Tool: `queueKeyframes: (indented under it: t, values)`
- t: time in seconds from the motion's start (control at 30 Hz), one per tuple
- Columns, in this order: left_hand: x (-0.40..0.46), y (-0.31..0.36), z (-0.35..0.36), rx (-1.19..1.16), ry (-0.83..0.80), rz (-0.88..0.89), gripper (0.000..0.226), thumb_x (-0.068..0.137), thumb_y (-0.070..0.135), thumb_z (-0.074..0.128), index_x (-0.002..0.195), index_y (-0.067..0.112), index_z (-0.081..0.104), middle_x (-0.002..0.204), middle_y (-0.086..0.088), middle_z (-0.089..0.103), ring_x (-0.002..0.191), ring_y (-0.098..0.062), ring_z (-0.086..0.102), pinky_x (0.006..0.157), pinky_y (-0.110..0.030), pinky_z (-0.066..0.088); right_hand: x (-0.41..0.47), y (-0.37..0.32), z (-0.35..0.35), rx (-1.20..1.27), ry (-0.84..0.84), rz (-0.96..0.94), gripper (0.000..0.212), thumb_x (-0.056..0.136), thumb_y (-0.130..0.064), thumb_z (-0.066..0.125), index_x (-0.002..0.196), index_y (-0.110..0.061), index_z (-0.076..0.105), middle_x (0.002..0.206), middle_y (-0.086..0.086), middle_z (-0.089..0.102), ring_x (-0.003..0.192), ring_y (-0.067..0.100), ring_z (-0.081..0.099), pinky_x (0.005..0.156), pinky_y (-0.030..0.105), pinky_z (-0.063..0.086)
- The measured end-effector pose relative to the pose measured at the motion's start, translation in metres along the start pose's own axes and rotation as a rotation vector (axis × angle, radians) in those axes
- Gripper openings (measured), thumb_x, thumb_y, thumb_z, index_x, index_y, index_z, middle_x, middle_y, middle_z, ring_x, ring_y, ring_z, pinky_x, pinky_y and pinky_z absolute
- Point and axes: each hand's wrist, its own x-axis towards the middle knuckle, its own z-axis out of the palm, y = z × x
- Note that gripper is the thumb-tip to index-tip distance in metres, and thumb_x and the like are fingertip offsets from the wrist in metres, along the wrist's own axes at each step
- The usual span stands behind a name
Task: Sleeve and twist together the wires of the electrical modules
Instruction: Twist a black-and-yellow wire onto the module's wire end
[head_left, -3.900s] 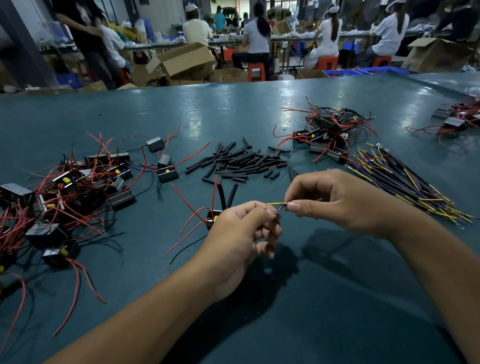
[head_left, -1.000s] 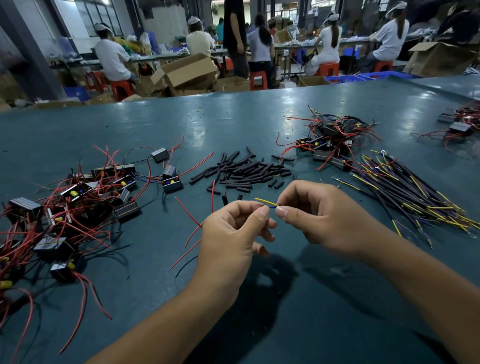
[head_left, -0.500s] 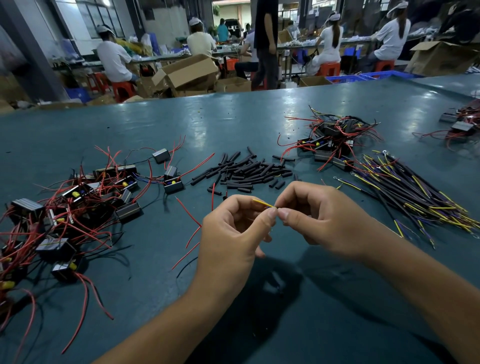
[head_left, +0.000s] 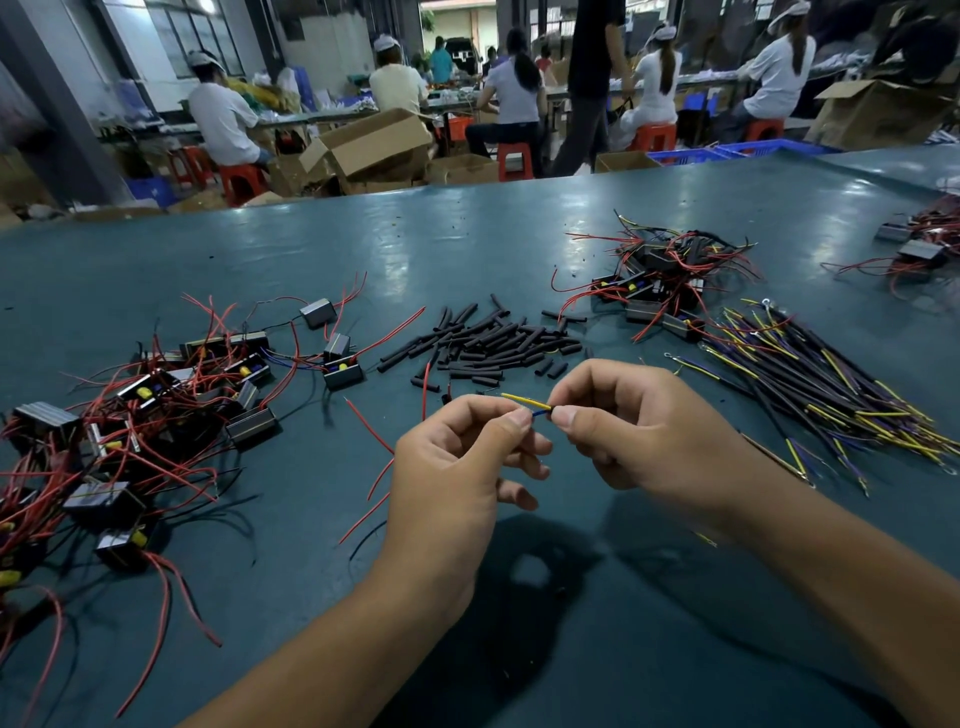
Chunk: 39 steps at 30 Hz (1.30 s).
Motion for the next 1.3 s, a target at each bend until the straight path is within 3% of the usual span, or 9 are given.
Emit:
queueKeyframes:
  t: [0.2,0.4,0.67,0.83,0.93,1.17,1.3]
  values:
    - [-0.002,0.001,-0.001,0.086,-0.035,0.084,0.021,0.094,0.008,0.064,0.077,0.017,0.073,0.066,-0.008,0.068,0.057,-0.015,0.062,0.046,-0.022,0.045,-0.002,-0.007,0.001,-0.174,0.022,-0.113,0.013,0.085,-0.03,0.063,0.081,-0.018,0.066,0.058,-0.011,0.051,0.047,0.001,0.039,0.047,0.012,0.033]
    - [0.0,0.001,0.003,-0.057,-0.094,-0.106,0.027,0.092,0.004,0.059,0.072,0.015,0.072,0.059,-0.004,0.058,0.049,-0.012,0.048,0.045,-0.022,0.039,-0.005,-0.01,0.002,-0.226,0.025,-0.137,0.014,0.089,-0.023,0.067,0.08,-0.013,0.065,0.061,-0.005,0.049,0.053,0.006,0.037,0.05,0.018,0.032]
    - [0.001,0.004,0.003,-0.16,-0.172,-0.293,0.026,0.091,0.011,0.058,0.07,0.018,0.072,0.058,-0.002,0.054,0.046,-0.01,0.045,0.045,-0.02,0.036,-0.004,-0.013,0.005,-0.249,0.032,-0.111,0.018,0.093,-0.004,0.063,0.077,-0.012,0.06,0.061,-0.002,0.044,0.055,0.011,0.032,0.049,0.019,0.028]
    - [0.001,0.005,0.001,-0.005,-0.163,-0.106,0.025,0.092,0.008,0.063,0.069,0.016,0.069,0.058,-0.005,0.057,0.047,-0.014,0.046,0.044,-0.022,0.038,-0.005,-0.014,0.002,-0.204,0.026,-0.076,0.018,0.092,-0.005,0.064,0.075,-0.012,0.061,0.058,-0.011,0.046,0.05,0.006,0.03,0.046,0.016,0.026]
    - [0.0,0.006,0.0,0.09,-0.15,0.005,0.015,0.085,0.018,0.065,0.07,0.018,0.069,0.06,-0.006,0.06,0.046,-0.017,0.046,0.045,-0.022,0.039,-0.004,-0.014,0.001,-0.191,0.028,-0.074,0.019,0.091,-0.005,0.065,0.074,-0.014,0.062,0.057,-0.013,0.048,0.05,0.004,0.031,0.047,0.014,0.027]
    - [0.0,0.001,-0.002,0.037,-0.147,0.095,0.004,0.08,0.016,0.073,0.082,0.02,0.073,0.065,-0.001,0.063,0.051,-0.012,0.052,0.046,-0.022,0.041,-0.004,-0.013,-0.002,-0.157,0.026,-0.074,0.019,0.093,-0.007,0.064,0.076,-0.014,0.061,0.05,-0.015,0.043,0.045,0.002,0.027,0.044,0.013,0.024]
    - [0.0,0.0,-0.002,0.059,-0.122,0.114,0.022,0.074,0.034,0.083,0.087,0.018,0.075,0.07,0.0,0.066,0.057,-0.01,0.053,0.047,-0.022,0.042,-0.004,-0.015,-0.001,-0.144,0.018,-0.093,0.013,0.091,-0.019,0.063,0.078,-0.016,0.063,0.052,-0.015,0.045,0.046,0.001,0.032,0.045,0.013,0.028]
